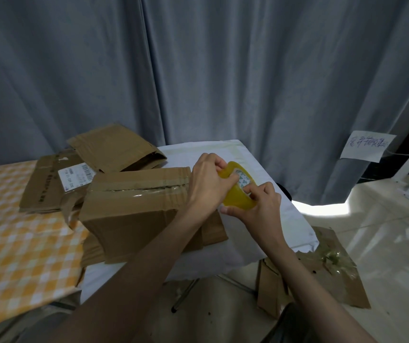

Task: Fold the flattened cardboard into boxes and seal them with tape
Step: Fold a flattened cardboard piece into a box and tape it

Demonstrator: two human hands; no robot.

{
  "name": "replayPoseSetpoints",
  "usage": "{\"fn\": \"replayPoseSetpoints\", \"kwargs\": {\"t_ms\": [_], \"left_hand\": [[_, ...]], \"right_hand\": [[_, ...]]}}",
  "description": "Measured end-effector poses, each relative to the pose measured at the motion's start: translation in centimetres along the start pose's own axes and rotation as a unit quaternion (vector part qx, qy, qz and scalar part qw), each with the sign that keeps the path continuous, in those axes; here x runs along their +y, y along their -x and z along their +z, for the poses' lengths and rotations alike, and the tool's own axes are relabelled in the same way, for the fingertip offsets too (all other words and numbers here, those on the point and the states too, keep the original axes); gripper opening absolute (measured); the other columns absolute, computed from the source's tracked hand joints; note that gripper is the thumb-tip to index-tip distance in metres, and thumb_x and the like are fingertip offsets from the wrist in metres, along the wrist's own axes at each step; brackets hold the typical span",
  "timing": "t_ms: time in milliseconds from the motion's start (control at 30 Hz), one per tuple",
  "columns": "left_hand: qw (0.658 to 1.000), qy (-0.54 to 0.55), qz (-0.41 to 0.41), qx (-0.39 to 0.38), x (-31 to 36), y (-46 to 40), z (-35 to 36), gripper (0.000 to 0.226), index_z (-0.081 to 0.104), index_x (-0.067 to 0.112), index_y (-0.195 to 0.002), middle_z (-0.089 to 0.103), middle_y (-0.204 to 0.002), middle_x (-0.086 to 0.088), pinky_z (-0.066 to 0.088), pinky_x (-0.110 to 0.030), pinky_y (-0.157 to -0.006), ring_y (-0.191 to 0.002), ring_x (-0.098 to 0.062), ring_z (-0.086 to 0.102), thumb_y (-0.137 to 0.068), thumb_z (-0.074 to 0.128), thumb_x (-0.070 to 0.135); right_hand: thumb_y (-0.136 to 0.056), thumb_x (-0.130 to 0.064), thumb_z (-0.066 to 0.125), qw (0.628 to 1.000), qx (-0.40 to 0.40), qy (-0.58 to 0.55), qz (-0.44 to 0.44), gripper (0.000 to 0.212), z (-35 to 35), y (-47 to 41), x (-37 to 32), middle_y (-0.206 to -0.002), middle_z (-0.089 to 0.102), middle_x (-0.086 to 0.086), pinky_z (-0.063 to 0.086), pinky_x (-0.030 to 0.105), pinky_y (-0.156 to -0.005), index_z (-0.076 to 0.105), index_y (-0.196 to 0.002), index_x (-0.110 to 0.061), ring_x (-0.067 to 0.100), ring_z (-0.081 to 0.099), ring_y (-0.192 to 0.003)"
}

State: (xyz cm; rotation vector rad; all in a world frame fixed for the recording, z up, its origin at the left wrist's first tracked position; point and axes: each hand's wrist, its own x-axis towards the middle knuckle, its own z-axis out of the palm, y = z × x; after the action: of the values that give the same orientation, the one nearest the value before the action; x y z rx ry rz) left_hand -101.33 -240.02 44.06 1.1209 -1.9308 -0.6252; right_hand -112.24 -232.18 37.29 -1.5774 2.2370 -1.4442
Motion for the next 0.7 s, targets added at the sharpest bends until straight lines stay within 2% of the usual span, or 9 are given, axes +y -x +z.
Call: {"fn": "replayPoseSetpoints", "kwargs": {"t_ms": [100, 333, 533, 700], "left_hand": [[1.000, 0.003, 0.016, 0.016, 0.1, 0.4, 0.1, 0.021, 0.059, 0.020, -0.093, 0.054, -0.098, 0.006, 0.052, -0.027, -0.076, -0.088, -0.009, 0.054, -0.082, 0.076, 0.027], [0.998, 0.020, 0.045, 0.044, -0.1, 1.4, 0.4, 0.018, 0.059, 0.018, -0.093, 0.054, -0.100, 0.003, 0.051, -0.025, -0.074, -0.091, -0.013, 0.056, -0.085, 0.073, 0.027], [0.998, 0.001, 0.054, 0.030, -0.5, 1.0, 0.3, 0.031, 0.066, 0.015, -0.111, 0.058, -0.109, 0.001, 0.054, -0.030, -0.084, -0.099, -0.012, 0.057, -0.087, 0.072, 0.033], [0.998, 0.012, 0.045, 0.039, -0.5, 0.8, 0.2, 0.025, 0.069, 0.018, -0.101, 0.059, -0.101, 0.003, 0.055, -0.029, -0.079, -0.089, -0.008, 0.059, -0.081, 0.077, 0.031]], "right_hand": [[-0.057, -0.048, 0.092, 1.000, 0.005, -0.007, 0.001, 0.061, 0.1, 0.0, -0.1, -0.098, 0.042, -0.003, 0.031, 0.007, -0.069, 0.067, -0.104, -0.018, 0.021, 0.038, -0.098], [-0.061, -0.044, 0.091, 1.000, 0.005, -0.024, 0.010, 0.053, 0.0, 0.2, -0.2, -0.099, 0.042, -0.004, 0.028, 0.013, -0.066, 0.064, -0.100, -0.022, 0.022, 0.039, -0.101], [-0.062, -0.041, 0.091, 0.999, 0.017, -0.025, 0.018, 0.054, 0.1, 0.2, -0.6, -0.101, 0.040, -0.004, 0.027, 0.013, -0.065, 0.064, -0.103, -0.018, 0.020, 0.037, -0.101], [-0.064, -0.043, 0.090, 0.999, 0.019, -0.014, 0.022, 0.055, 0.1, 0.4, -0.7, -0.102, 0.041, -0.002, 0.025, 0.012, -0.064, 0.063, -0.104, -0.016, 0.018, 0.035, -0.101]]}}
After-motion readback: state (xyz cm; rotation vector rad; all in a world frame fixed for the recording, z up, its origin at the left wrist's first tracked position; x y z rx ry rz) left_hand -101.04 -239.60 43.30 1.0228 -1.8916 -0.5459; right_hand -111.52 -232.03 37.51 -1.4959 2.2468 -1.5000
